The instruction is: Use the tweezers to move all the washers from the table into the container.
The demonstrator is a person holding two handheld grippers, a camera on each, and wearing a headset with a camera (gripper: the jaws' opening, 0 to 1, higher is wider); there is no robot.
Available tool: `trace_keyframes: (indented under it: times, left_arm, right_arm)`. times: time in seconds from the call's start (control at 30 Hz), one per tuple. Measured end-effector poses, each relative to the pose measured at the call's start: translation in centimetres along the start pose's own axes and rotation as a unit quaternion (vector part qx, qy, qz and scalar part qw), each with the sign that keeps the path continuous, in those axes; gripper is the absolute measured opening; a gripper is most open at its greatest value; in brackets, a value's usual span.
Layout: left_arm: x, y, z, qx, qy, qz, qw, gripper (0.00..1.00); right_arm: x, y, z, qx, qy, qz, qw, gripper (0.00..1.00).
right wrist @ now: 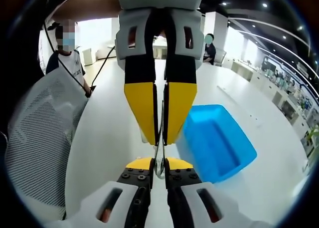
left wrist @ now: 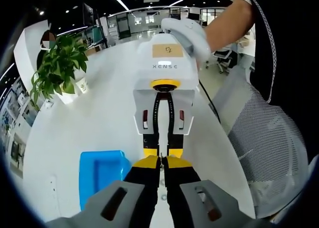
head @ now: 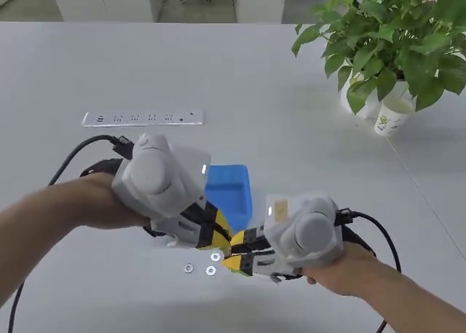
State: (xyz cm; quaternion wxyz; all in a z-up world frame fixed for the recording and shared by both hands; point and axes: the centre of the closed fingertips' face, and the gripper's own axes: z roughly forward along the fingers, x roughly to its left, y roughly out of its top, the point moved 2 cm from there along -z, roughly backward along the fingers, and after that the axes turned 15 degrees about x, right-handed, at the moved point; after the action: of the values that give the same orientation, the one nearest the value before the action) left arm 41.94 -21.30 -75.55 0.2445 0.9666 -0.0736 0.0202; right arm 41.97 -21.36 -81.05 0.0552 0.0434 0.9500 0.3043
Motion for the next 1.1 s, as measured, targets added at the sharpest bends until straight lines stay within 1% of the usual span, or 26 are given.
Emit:
trace_keyframes:
  times: [0.4,0.57,0.73,0.87,1.1]
  left_arm:
    - [0.9,0.6,-2.2,0.002,0.012,-0.002,0.9999,0.06]
    - [1.7,0.6,-2.9,0.001,0.016,-0.005,0.9999,0.06]
    - [2.5,0.9,-3.7,-0.001,0.023,-0.006,0.9997,0.06]
    - [3.1,1.0,-4.1,0.001,0.027,-0.004,0.9996,0.06]
    - [4.7,0.7,-4.6,0.005,0.033,-0.003,0.9994,0.06]
  right_arm:
    - [-1.1,1.7,-1.4,-0.002,-0.009,-0.014,0.9998,0.11]
    - [-1.9,2.3,-1.8,-0.003,-0.013,-0.020,0.9997,0.11]
    - [-2.9,2.8,-2.2,-0.005,-0.017,-0.027,0.9995,0.11]
    - [-3.7,3.3,-2.4,-0.009,-0.021,-0.025,0.9994,0.11]
    - [-5.4,3.9,-2.3,-0.015,-0.029,-0.025,0.9991,0.11]
